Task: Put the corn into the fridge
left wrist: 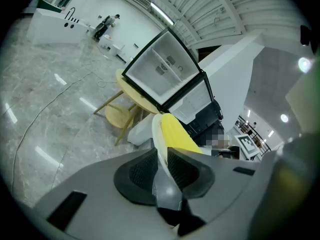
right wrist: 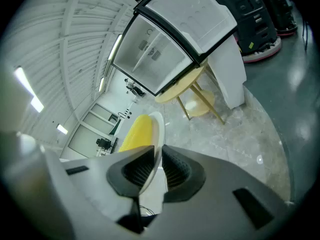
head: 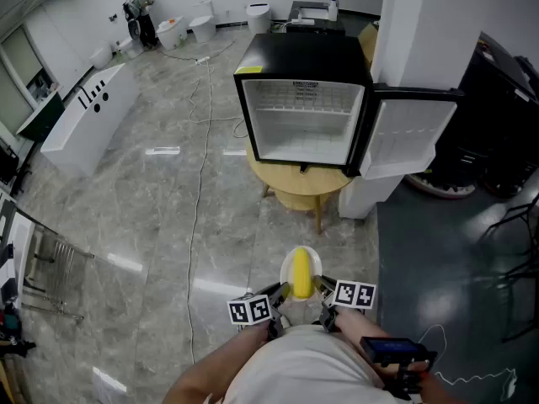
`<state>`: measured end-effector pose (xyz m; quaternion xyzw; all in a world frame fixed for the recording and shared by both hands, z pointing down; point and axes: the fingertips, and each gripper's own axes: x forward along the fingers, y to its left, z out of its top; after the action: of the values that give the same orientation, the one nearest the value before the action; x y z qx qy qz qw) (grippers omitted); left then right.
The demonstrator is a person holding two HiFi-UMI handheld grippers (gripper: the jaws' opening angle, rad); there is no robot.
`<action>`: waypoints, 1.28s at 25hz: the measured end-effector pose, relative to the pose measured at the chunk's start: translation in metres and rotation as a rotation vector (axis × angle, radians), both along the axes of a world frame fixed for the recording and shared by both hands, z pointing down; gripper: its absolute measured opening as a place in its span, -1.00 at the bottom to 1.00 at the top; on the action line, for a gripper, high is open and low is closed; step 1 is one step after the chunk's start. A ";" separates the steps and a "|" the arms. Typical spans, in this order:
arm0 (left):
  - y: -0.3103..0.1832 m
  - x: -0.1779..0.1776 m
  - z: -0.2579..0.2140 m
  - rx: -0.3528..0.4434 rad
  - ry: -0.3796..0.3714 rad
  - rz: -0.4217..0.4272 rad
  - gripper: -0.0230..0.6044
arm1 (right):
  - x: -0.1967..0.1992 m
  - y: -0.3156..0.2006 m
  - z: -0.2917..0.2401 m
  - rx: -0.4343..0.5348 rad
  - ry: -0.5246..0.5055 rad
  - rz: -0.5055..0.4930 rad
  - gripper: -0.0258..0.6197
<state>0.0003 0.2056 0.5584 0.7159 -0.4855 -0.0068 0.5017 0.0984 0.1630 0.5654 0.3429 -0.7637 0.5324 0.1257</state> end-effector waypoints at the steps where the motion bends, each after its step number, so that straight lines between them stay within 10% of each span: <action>1: 0.001 0.004 -0.001 0.002 0.004 -0.005 -0.71 | 0.003 0.000 -0.002 0.007 0.003 -0.009 -0.75; 32: 0.012 0.064 -0.016 0.035 -0.057 -0.137 -0.70 | 0.057 -0.002 -0.015 0.061 0.019 -0.175 -0.75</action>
<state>0.0643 0.2176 0.5421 0.6896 -0.5474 -0.0295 0.4733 0.1550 0.1612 0.5500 0.2839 -0.8053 0.4924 0.1685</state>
